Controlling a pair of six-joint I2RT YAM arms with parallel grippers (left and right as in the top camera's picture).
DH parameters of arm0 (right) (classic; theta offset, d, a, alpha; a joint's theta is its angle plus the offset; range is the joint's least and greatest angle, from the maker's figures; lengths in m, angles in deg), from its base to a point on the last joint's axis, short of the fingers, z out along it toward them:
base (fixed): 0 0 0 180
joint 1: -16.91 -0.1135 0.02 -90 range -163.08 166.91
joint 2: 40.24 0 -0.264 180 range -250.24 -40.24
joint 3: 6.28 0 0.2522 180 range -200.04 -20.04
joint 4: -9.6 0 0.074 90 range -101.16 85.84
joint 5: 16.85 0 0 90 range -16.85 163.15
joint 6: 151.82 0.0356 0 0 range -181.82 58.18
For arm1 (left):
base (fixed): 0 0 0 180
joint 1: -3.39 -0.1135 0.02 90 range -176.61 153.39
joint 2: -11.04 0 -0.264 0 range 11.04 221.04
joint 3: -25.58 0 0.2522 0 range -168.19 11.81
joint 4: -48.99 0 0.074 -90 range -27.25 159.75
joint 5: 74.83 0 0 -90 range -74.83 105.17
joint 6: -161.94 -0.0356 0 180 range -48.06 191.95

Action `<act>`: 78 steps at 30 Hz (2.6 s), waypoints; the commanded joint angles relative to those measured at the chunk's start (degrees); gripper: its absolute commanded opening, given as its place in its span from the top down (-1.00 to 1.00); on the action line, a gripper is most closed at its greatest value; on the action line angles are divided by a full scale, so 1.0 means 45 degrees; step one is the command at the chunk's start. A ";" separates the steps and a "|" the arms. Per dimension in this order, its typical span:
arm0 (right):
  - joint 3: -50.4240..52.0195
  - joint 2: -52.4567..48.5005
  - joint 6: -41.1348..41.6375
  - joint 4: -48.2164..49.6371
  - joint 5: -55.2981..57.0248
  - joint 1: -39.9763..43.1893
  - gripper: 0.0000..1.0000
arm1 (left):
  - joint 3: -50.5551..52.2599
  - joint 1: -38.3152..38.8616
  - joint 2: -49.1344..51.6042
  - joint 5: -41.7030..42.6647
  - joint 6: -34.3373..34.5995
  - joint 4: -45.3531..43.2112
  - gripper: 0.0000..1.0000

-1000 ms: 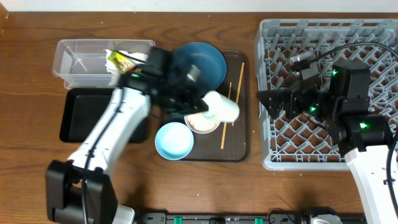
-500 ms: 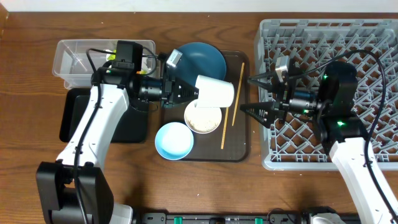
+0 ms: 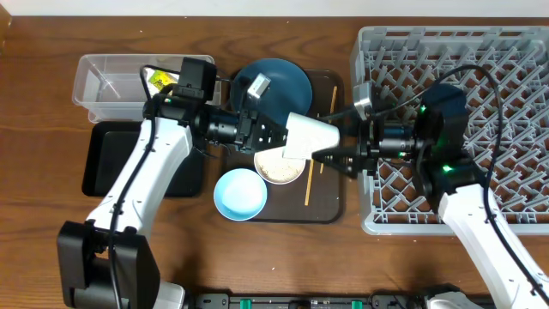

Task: Sort waste into correct bins and load items into the dishwasher rack
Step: 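Lift the white cup and pass it to the right gripper, then lower the white cup into the dish rack with the right gripper and release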

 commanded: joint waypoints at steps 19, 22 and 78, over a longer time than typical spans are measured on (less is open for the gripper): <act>0.0010 0.0238 0.2773 -0.0767 0.1486 0.2623 0.28 | -0.0160 0.0058 -0.0010 -0.3279 -0.0180 0.0044 0.31; -0.0039 0.0724 0.2769 -0.2448 0.3094 0.3308 0.28 | -0.0160 0.0063 -0.0010 -0.5649 -0.0170 0.0097 0.30; -0.7601 -0.4809 0.0131 -1.8841 1.5222 0.1486 -0.99 | -0.0015 0.0073 -0.0005 -0.9646 0.0393 0.0568 0.27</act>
